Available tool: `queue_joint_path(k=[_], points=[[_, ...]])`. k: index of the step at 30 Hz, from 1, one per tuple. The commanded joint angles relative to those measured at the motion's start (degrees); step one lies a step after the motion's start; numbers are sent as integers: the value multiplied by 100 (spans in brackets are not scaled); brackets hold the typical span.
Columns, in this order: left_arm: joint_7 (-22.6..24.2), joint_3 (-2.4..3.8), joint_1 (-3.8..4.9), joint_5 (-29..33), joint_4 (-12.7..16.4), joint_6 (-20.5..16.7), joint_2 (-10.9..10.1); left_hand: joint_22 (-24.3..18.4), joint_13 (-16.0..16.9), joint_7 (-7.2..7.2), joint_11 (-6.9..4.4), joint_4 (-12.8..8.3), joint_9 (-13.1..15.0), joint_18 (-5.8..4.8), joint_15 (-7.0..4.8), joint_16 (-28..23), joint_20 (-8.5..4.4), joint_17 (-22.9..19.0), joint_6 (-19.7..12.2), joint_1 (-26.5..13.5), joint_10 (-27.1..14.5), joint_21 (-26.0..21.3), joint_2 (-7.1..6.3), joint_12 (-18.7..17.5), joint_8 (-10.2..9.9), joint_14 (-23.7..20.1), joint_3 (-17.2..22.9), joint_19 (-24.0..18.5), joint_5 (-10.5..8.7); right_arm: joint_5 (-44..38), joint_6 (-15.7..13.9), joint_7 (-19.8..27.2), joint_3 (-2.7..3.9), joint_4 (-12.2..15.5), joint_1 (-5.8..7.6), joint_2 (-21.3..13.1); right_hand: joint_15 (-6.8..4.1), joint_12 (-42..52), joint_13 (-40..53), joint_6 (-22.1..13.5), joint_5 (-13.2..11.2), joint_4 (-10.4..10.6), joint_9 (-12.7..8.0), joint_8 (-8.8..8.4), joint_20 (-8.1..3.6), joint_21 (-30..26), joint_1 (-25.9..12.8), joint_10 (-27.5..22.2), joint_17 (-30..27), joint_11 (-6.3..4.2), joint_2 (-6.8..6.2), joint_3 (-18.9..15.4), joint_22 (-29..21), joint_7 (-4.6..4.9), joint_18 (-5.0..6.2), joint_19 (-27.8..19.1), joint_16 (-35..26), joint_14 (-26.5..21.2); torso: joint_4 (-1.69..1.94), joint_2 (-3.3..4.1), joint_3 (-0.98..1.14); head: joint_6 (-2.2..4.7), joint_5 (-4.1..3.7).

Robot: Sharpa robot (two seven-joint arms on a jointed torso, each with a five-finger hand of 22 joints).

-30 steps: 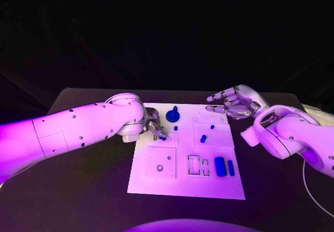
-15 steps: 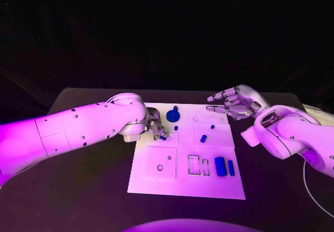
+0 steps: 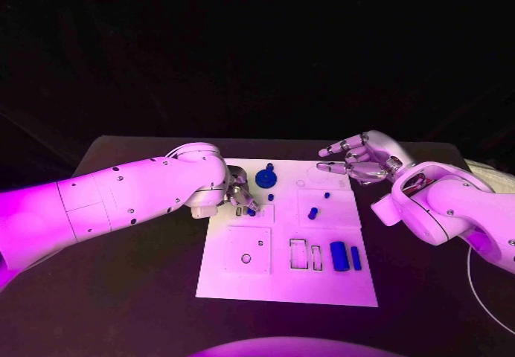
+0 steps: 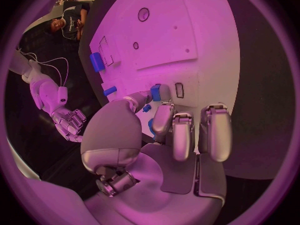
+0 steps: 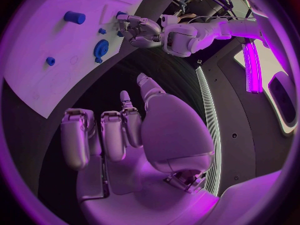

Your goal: Assemble the parts on the task board

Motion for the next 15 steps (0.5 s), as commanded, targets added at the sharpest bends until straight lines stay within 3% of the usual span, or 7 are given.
queue_joint_path(k=[1, 15], points=[[11, -12, -16, 44, -3, 114, 37, 922, 9, -117, 0, -105, 6, -77, -44, 18, -47, 1508, 150, -38, 28, 17, 19, 41, -39, 603, 56, 392, 31, -40, 91, 48, 0, 24, -3, 0, 3, -16, 894, 36, 17, 22, 6, 12, -3, -29, -58, 119, 729, -13, 5, -3, 266, 12, 69, -24, -29, 427, 5, 3, -2, -3, -10], [21, -13, -15, 44, -63, 62, 73, 980, 102, -140, -16, -28, -13, -91, -52, 18, -54, 1508, 261, -221, 85, 60, 45, 103, -83, 603, -136, 413, 26, -40, 111, 48, 1, 70, -2, -6, 2, -12, 896, 37, 58, 35, 8, 12, -5, -32, -66, 122, 726, -15, 21, -12, 262, 10, 69, -24, -33, 428, 7, -1, -8, 10, 1]])
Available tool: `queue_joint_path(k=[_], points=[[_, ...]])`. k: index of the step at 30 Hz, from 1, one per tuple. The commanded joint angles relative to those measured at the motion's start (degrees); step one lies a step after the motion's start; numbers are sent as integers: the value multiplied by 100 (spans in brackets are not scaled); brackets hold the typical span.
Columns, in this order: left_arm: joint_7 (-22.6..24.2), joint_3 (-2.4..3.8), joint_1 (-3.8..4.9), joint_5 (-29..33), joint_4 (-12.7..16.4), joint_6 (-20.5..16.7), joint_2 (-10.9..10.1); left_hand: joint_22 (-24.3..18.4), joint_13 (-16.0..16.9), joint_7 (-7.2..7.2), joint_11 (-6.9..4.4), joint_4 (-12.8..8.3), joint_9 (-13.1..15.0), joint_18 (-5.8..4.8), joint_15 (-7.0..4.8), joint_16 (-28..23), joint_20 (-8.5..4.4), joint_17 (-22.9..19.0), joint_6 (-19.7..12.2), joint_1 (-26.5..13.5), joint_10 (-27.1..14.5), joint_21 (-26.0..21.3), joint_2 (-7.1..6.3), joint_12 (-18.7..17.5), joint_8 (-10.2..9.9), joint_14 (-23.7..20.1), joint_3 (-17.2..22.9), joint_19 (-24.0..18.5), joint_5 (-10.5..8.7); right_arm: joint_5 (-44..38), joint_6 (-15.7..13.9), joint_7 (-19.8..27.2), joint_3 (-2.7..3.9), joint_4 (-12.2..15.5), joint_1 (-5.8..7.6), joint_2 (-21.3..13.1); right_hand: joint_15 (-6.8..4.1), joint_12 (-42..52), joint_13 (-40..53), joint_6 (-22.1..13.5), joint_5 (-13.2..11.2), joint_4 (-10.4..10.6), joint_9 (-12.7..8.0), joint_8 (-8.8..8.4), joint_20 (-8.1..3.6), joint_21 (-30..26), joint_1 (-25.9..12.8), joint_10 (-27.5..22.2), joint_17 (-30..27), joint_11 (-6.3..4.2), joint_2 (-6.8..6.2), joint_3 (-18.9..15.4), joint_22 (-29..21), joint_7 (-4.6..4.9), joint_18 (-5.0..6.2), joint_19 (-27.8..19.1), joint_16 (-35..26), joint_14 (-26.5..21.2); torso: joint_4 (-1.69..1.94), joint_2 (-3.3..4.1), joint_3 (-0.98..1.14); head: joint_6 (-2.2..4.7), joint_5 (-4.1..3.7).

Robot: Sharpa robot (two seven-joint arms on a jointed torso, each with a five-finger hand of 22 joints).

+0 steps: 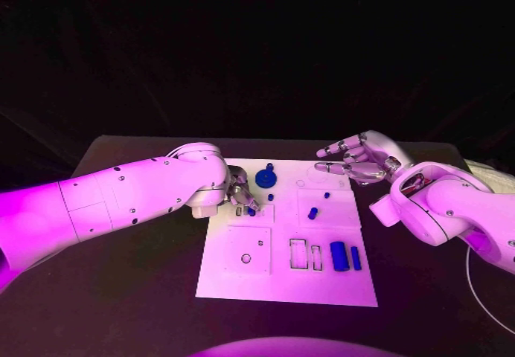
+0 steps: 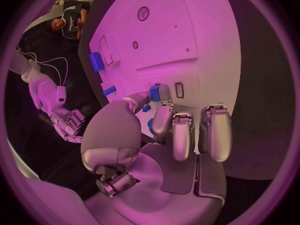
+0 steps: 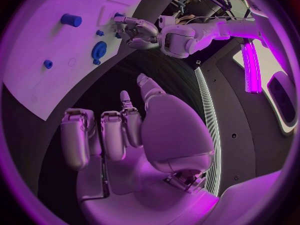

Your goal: Assemble the parts on the task board

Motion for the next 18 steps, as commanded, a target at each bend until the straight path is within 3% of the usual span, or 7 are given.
queue_joint_path(k=[1, 8, 12, 18], points=[[27, -9, -14, 39, -8, 52, 27, 982, 30, -115, 1, 5, -9, -92, -54, 18, -55, 1509, 181, -77, 47, 30, -9, 33, -29, 603, -73, 415, 27, -39, 85, 49, 1, 15, -3, -2, 2, -12, 897, 38, 24, 36, 9, 12, -5, -32, -43, 122, 721, -15, -2, -12, 263, 10, 69, -24, -33, 428, -3, -1, -1, 9, 11], [29, -9, -14, 39, -12, 78, 32, 1043, 96, -140, -17, 108, -19, -106, -66, 18, -63, 1509, 296, -278, 97, 77, -32, 71, -69, 603, -436, 436, 11, -44, 156, 54, 1, 32, -3, -7, -2, -16, 891, 53, -92, 113, 18, 16, -9, -40, -144, 122, 718, -20, -4, -107, 255, 1, 71, -23, -39, 429, 5, 3, 3, -1, 10], [29, -9, -14, 39, -18, 90, 34, 1055, 101, -143, -22, 149, -20, -108, -70, 18, -70, 1509, 329, -334, 103, 84, -40, 63, -97, 603, -669, 439, 6, -47, 173, 48, 1, 25, -3, -10, -4, -20, 888, 50, -114, 125, 19, 14, -10, -44, -158, 120, 713, -20, -6, -129, 249, 0, 72, -26, -43, 428, 12, -6, -6, -2, 3], [28, -9, -15, 22, -14, 53, 19, 1059, 108, -146, -23, 183, -17, -109, -73, 18, -74, 1509, 351, -357, 107, 85, -26, 60, -111, 603, -823, 440, 4, -86, 185, 45, 1, 34, -3, -12, -4, -18, 889, 51, -113, 134, 20, 15, -11, -45, -167, 121, 711, -21, -2, -138, 248, 0, 72, -26, -45, 428, -7, 0, -3, -2, 18]])
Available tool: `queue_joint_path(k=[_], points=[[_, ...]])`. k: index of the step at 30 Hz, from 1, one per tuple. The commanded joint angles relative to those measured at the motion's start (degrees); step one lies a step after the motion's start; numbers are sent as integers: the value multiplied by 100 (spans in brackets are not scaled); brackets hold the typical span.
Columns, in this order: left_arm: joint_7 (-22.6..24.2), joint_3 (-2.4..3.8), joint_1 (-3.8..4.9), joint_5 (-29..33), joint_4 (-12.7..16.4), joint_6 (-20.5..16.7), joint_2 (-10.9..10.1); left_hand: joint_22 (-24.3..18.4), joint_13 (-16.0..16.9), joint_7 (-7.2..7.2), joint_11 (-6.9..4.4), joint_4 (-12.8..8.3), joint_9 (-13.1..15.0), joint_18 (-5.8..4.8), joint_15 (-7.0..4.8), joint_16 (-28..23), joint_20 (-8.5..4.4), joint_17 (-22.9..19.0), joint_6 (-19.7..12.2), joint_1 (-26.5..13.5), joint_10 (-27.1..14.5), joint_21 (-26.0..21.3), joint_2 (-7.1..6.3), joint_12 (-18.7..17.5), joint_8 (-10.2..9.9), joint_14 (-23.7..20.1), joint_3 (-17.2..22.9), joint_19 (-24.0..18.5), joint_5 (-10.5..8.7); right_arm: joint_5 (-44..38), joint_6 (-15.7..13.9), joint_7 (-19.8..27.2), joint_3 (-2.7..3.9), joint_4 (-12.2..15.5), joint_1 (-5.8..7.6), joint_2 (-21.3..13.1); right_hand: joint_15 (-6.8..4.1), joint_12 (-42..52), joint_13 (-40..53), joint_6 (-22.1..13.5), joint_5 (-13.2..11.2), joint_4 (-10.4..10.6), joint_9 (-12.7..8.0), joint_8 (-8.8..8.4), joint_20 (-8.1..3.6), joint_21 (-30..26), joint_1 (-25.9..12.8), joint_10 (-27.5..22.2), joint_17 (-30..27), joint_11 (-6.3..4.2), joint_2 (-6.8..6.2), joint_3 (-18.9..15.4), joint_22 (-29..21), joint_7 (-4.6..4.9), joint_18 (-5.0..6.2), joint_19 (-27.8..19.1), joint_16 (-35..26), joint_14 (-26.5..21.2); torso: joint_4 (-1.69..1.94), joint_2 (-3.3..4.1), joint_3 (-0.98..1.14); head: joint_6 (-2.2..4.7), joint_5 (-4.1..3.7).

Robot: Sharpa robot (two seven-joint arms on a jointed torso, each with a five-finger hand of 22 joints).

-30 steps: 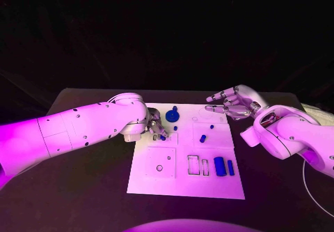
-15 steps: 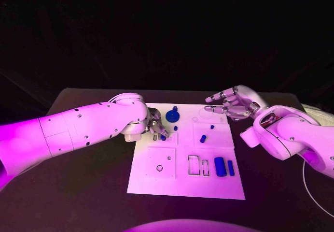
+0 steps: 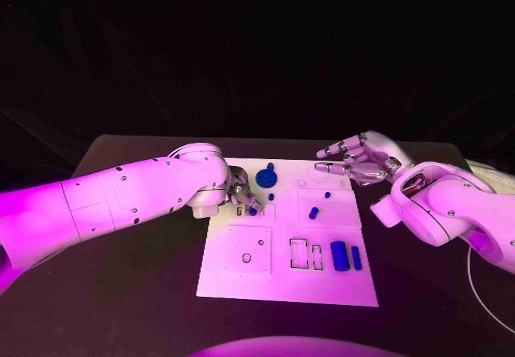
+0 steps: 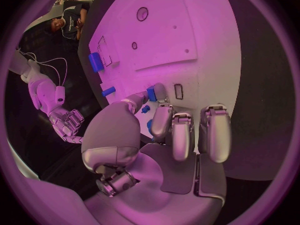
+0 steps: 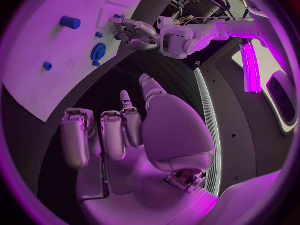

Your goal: Assemble the parts on the task board

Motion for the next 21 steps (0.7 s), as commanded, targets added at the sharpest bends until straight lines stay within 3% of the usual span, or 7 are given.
queue_joint_path(k=[1, 11, 13, 18, 21], points=[[30, 3, -1, 19, 9, 43, 5, 1062, 13, 8, -9, 12, 0, -109, -33, 17, -33, 1509, 41, -58, 37, 14, 16, 29, -24, 604, -88, 440, 2, -80, 107, 44, 0, 13, -3, 0, -4, -18, 890, 52, -35, 25, 9, 15, -11, -25, -63, 121, 712, -21, 16, -28, 249, 0, 72, -26, -23, 428, -8, 0, -3, 7, 2], [31, 6, -1, -6, 15, -26, -47, 1114, 40, -2, -18, 215, 30, -122, -37, 17, -37, 1509, 114, -203, 64, 53, 12, 34, -29, 604, -637, 456, -71, -70, 102, 72, 0, 7, -3, -6, -6, -21, 887, 61, -30, 49, 13, 19, -12, -29, -88, 120, 712, -22, 27, -54, 243, -4, 73, -28, -24, 428, 0, -3, -3, 13, -1], [31, 13, -1, -11, 27, -30, -71, 1121, 42, -12, -25, 274, 38, -123, -41, 17, -41, 1509, 124, -193, 67, 57, 44, 30, -36, 604, -819, 458, -546, -60, 102, 78, 0, 4, -3, -7, -8, -17, 888, 65, -93, 98, 17, 20, -14, -31, -139, 123, 708, -25, 47, -101, 243, -8, 73, -26, -28, 428, -3, -1, -5, 9, 8], [40, 45, 1, -18, 115, -17, -175, 1133, 52, -19, -23, 392, 53, -124, -45, 17, -51, 1509, 129, -100, 73, 62, 46, 21, -65, 604, -1210, 461, -1121, -48, 91, 87, 0, -16, -3, -3, -11, -19, 886, 63, -200, 153, 22, 17, -18, -37, -187, 123, 703, -27, 66, -180, 235, -10, 74, -27, -34, 428, -11, 4, -7, 10, 24], [48, 89, 12, 33, 192, -93, -250, 1102, 25, -7, -23, 459, 60, -115, -48, 17, -49, 1509, 116, -85, 54, 29, -35, -11, -82, 604, -1433, 449, -1259, -46, 90, 82, -1, -42, -2, -10, -12, -15, 886, 61, -406, 227, 28, 17, -20, -42, -245, 126, 704, -27, 91, -285, 233, -13, 74, -25, -37, 429, -1, 2, -16, 18, 22]])
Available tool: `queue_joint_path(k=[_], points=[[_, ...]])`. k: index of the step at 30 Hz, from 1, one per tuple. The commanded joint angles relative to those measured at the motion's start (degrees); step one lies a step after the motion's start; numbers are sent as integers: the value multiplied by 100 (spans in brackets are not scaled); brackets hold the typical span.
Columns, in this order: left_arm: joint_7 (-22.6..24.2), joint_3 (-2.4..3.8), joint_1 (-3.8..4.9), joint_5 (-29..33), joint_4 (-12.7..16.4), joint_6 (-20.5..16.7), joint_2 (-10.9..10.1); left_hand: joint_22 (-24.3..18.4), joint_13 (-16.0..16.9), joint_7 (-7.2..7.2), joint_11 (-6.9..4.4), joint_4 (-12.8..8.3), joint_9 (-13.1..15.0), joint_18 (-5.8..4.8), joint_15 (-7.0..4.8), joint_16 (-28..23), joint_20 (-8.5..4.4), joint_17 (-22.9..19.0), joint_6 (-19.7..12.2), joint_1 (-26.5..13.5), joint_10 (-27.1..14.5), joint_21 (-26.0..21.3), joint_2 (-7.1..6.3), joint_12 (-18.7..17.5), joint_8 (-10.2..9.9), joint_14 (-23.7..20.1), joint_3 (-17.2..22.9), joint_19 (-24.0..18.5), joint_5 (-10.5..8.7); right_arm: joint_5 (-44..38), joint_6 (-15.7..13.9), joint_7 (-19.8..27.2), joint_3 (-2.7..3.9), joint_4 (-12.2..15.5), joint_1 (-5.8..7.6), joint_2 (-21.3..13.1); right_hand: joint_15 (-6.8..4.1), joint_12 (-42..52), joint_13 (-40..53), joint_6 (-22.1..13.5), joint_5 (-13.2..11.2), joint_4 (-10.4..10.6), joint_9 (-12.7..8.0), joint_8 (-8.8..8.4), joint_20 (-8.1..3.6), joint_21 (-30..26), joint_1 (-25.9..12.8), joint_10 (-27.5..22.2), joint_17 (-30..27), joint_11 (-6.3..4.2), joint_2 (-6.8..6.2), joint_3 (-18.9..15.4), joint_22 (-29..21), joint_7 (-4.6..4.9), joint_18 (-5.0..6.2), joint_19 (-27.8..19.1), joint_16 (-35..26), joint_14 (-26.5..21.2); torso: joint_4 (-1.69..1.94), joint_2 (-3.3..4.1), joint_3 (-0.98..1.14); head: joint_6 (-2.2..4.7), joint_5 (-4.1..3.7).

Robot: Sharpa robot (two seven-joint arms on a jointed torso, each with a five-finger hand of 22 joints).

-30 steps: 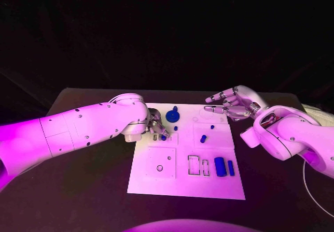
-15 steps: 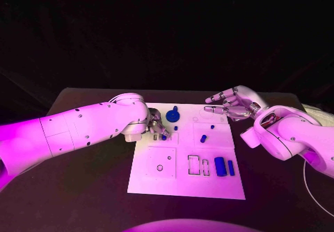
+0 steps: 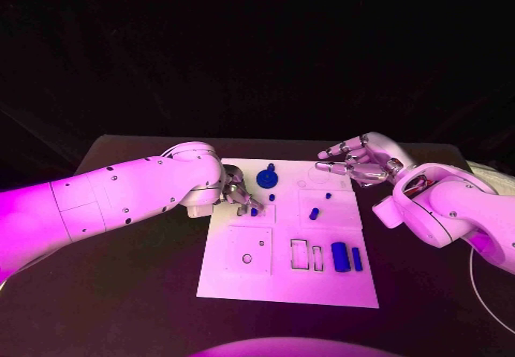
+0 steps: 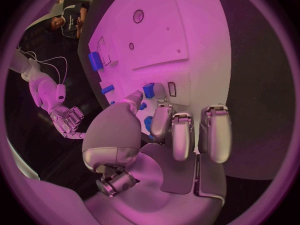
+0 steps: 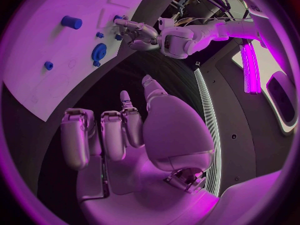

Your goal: Assemble the parts on the task board

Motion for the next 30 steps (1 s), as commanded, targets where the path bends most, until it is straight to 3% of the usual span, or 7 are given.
queue_joint_path(k=[1, 5, 9, 14, 20, 24, 30], points=[[46, 43, 20, 75, 89, -107, -57, 1061, -71, 18, 19, 53, 10, -39, -49, 18, -51, 1506, -10, 30, -13, -50, -55, -57, -31, 604, -156, 433, -70, -35, 64, 61, 1, -27, -2, -4, -12, -15, 881, 42, -130, 47, 8, 17, -21, -22, -70, 126, 705, -27, 11, -97, 232, 4, 75, -24, -38, 429, 9, -1, -5, 3, -6], [73, 99, 119, 489, 172, -305, -146, 966, -445, 86, 73, 185, 40, -12, -24, 18, -39, 1506, -226, 191, -278, -152, -53, -399, -85, 604, -486, 392, -62, -34, 53, 54, 1, -63, -2, 2, -14, -13, 880, 42, -230, 180, 18, 18, -24, -29, -167, 126, 704, -30, 42, -294, 227, 1, 76, -23, -43, 430, -3, 1, 12, 3, 8], [83, 155, 225, 744, 198, -358, -215, 915, -740, 145, 124, 289, 60, 3, 16, 18, -5, 1506, -381, 337, -489, -213, -36, -655, -118, 604, -728, 367, -56, -34, 56, 50, 0, -89, -2, 10, -15, -13, 880, 40, -274, 206, 20, 17, -24, -31, -171, 126, 703, -30, 52, -348, 225, 1, 76, -24, -45, 430, -4, 2, 4, 27, 0], [85, 218, 403, 821, 45, -67, -266, 649, -1445, 352, 297, 109, -185, 74, 153, 18, 105, 1506, -771, 1057, -1019, -505, 147, -1290, -482, 604, -708, 241, 251, -33, 63, 43, -1, -109, -3, 16, -15, -12, 880, 40, -278, 210, 21, 17, -24, -30, -170, 127, 702, -30, 55, -356, 228, 1, 75, -21, -46, 430, 5, 1, 7, 59, 5], [103, 237, 577, 805, -449, 327, -155, 487, -1734, 540, 462, 12, -578, 119, 302, 18, 246, 1506, -990, 1492, -1251, -700, 269, -1508, -909, 604, -517, 148, 273, -33, 71, 41, -2, -150, -4, 34, -16, -10, 881, 39, -189, 214, 25, 18, -26, -33, -106, 127, 703, -31, 89, -411, 227, 0, 75, -21, -47, 431, 3, -2, 7, 111, 2], [140, 239, 623, 611, -891, 420, 19, 493, -1895, 615, 532, 80, -795, 121, 364, 18, 310, 1506, -1059, 1483, -1330, -703, 212, -1599, -1106, 604, -597, 147, 140, -33, 65, 49, -3, -174, -5, 53, -16, -9, 881, 41, -169, 217, 26, 19, -26, -32, -96, 127, 706, -31, 97, -424, 230, 0, 75, -18, -46, 431, 0, 9, 5, 166, 30], [153, 225, 640, 236, -1538, 612, 313, 532, -1836, 526, 467, 317, -872, 121, 326, 18, 313, 1506, -708, 1338, -1230, -675, 287, -1449, -964, 604, -853, 165, 119, -62, 59, 72, -5, -166, -8, 93, -16, -25, 871, 34, -102, 225, 28, 16, -26, -48, -64, 118, 694, -30, 123, -463, 200, 2, 82, -35, -55, 429, -1, -1, 5, 198, 36]])
